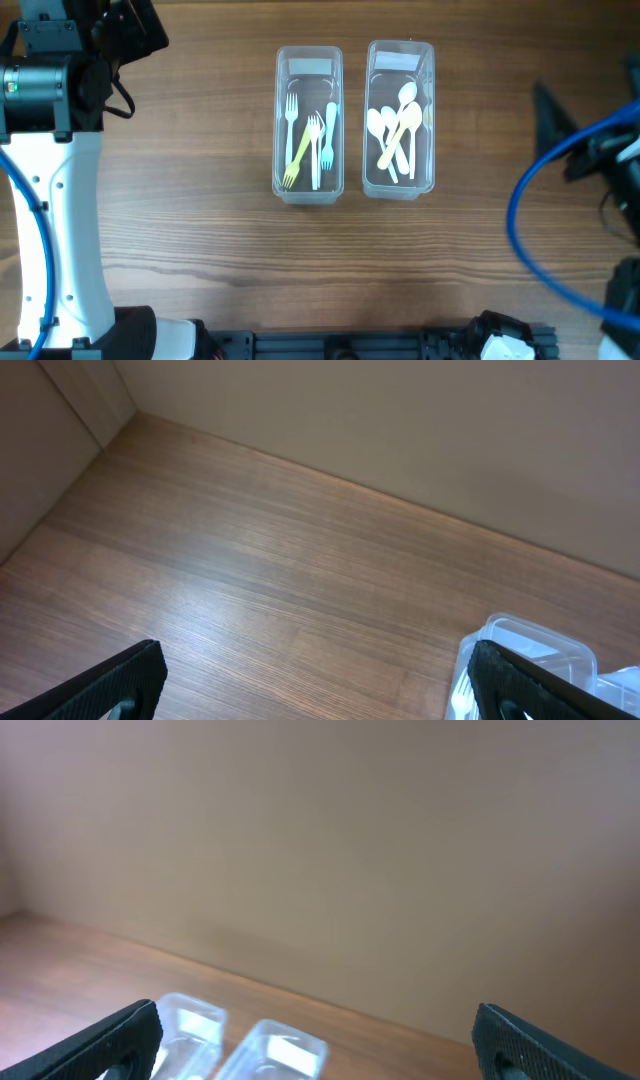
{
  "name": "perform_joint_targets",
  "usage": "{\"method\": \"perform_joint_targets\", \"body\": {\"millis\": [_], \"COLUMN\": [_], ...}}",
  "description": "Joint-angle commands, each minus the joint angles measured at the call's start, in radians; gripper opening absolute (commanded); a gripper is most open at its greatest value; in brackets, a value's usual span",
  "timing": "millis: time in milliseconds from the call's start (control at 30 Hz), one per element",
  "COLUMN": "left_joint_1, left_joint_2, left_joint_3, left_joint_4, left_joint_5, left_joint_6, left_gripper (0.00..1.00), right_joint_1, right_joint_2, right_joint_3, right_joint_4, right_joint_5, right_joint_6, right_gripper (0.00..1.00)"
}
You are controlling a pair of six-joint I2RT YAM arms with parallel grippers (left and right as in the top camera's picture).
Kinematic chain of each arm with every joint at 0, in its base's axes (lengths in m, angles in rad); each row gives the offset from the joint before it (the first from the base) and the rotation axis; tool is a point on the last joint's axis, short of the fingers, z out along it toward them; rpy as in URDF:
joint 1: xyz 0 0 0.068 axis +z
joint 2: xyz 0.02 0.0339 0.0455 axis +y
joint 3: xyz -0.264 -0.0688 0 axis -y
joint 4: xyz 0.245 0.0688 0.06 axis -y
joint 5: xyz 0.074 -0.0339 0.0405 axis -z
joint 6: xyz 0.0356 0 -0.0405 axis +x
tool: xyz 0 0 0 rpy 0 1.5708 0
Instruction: Pack container
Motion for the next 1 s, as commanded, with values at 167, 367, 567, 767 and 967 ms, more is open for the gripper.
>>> {"method": "perform_joint_targets", "body": {"millis": [167, 367, 567, 767, 967], "left_joint_1": [0.005, 0.005, 0.005, 0.005, 0.005], "left_joint_2": [-0.005, -0.005, -0.005, -0.005, -0.005], "left_joint_3": [0.006, 0.006, 0.006, 0.006, 0.006], "left_joint_4": [0.0, 0.0, 0.0, 0.0, 0.0], "left_joint_5": [-0.012, -0.012, -0.012, -0.012, -0.012], "left_joint_6": [0.019, 0.019, 0.019, 0.019, 0.019], "left_gripper": [1.0, 1.0, 1.0, 1.0, 1.0], "right_joint_1": [0.148, 0.173, 0.245, 0.33, 0.331], "right_joint_2": [-0.308, -0.485, -0.635, -0.676, -0.683], "right_joint_3": [-0.401, -0.769, -0.985, -1.079, -1.12], "right_joint_4": [0.131, 0.346, 0.42, 0.423, 0.449], "right_joint_5": [0.003, 0.003, 0.003, 0.004, 0.003], "right_joint_6": [-0.003, -0.03, -0.082, -0.378, -0.383], "right_gripper": [1.0, 0.99, 1.0, 1.0, 1.0]}}
